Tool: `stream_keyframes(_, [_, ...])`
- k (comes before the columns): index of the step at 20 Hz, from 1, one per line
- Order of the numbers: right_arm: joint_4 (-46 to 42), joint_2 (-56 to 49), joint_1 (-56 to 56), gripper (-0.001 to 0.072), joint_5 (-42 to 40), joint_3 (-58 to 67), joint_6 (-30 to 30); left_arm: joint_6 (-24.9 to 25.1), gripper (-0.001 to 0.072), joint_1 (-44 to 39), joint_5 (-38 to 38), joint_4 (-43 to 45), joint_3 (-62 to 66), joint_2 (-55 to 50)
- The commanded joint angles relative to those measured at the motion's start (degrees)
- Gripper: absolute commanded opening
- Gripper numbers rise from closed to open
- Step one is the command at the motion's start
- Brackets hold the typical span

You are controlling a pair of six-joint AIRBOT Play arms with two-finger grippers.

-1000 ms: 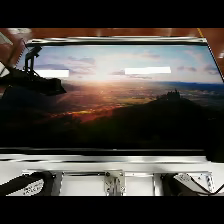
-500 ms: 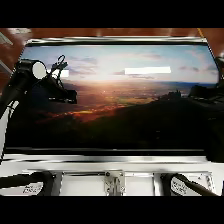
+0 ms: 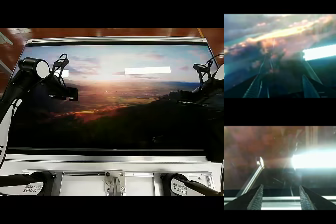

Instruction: Fold the shirts.

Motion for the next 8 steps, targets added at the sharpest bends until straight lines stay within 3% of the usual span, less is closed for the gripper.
stream_keyframes(1, [-0.1,-0.1,0.3,0.0577,0.4,0.0,0.2,0.0,0.0615,0.0,1.1,0.2,0.1,0.0])
stream_keyframes(8, [-0.1,-0.1,0.3,0.0577,0.4,0.0,0.2,0.0,0.0615,0.0,3.3,0.2,0.1,0.0])
